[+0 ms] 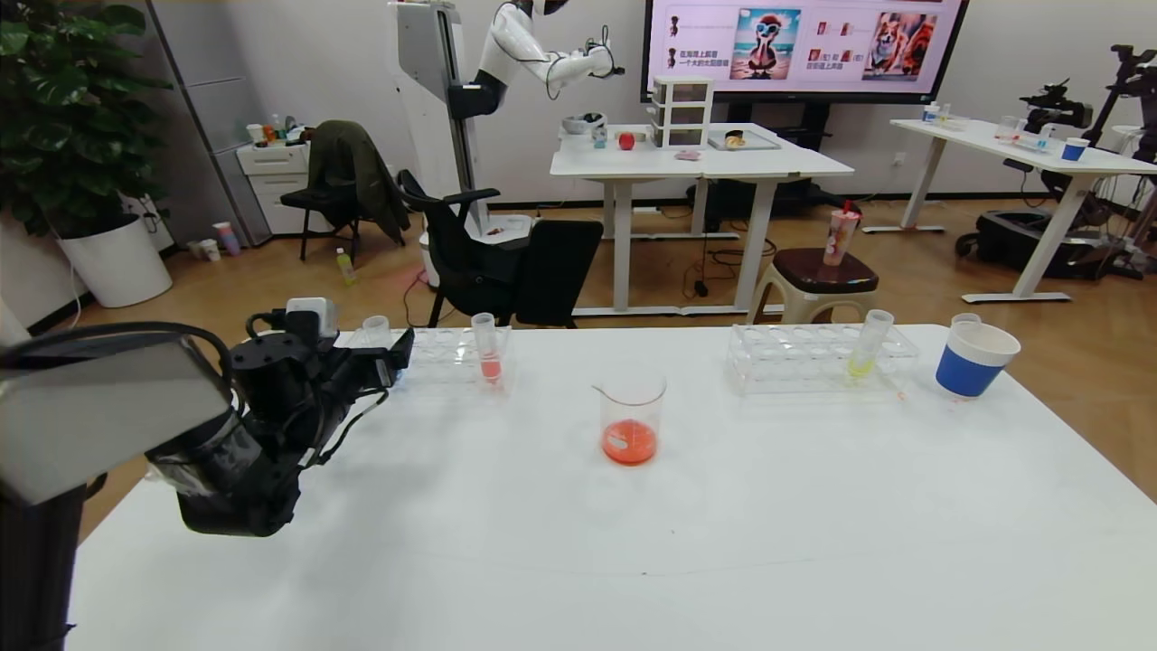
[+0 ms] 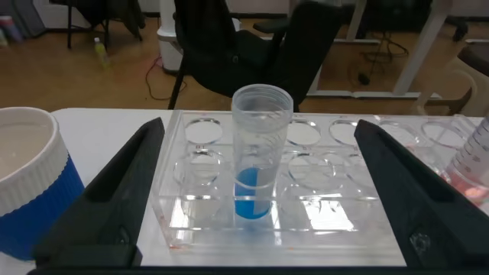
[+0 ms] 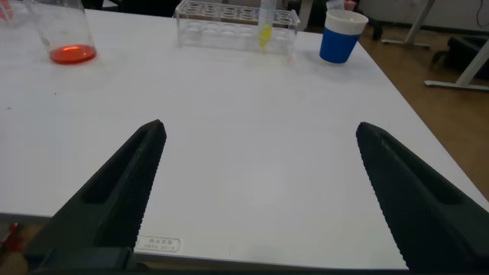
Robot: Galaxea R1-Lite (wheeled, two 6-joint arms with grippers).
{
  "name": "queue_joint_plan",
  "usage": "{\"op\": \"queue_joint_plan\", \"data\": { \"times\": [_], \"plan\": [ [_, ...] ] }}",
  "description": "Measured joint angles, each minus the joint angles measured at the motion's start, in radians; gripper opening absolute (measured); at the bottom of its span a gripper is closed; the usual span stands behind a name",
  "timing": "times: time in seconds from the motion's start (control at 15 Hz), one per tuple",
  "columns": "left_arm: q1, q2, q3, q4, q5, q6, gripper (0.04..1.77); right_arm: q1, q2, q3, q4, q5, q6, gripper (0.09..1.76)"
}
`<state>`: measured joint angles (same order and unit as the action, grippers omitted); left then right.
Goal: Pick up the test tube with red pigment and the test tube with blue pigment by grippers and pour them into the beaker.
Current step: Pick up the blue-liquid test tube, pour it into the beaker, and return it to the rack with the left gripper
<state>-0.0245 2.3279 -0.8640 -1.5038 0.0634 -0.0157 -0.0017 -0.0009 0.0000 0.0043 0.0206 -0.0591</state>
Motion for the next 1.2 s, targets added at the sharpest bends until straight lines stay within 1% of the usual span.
{"op": "queue_joint_plan", "data": {
  "times": [0.13,0.27,0.67,0.73,0.8,0.93,1.0,1.07,1.13,1.2],
  "plan": [
    [-0.001,0.041,-0.069,0.017,0.008,0.001,1.73,0.000,0.000,0.000,0.000,0.000,0.000,1.74],
    [-0.001,0.069,-0.110,0.026,0.008,0.001,1.73,0.000,0.000,0.000,0.000,0.000,0.000,1.74],
    [-0.001,0.100,-0.143,0.024,0.008,0.001,1.73,0.000,0.000,0.000,0.000,0.000,0.000,1.74],
    [0.000,0.100,-0.144,0.023,0.008,0.000,1.63,0.000,0.000,0.000,0.000,0.000,0.000,1.74],
    [0.000,0.101,-0.145,0.022,0.008,0.000,1.39,0.000,0.000,0.000,0.000,0.000,0.000,1.74],
    [0.000,0.101,-0.147,0.021,0.008,-0.003,0.52,0.000,0.000,0.000,0.000,0.000,0.000,1.74],
    [0.000,0.101,-0.147,0.020,0.008,-0.005,0.35,0.000,0.000,0.000,0.000,0.000,0.000,1.74],
    [-0.001,0.101,-0.147,0.020,0.009,-0.005,0.43,0.000,0.000,0.000,0.000,0.000,0.000,1.74],
    [-0.001,0.100,-0.147,0.020,0.010,-0.006,0.55,0.000,0.000,0.000,0.000,0.000,0.000,1.74],
    [-0.005,0.098,-0.147,0.020,0.011,-0.006,0.50,0.000,0.000,0.000,0.000,0.000,0.000,1.74]
  ]
}}
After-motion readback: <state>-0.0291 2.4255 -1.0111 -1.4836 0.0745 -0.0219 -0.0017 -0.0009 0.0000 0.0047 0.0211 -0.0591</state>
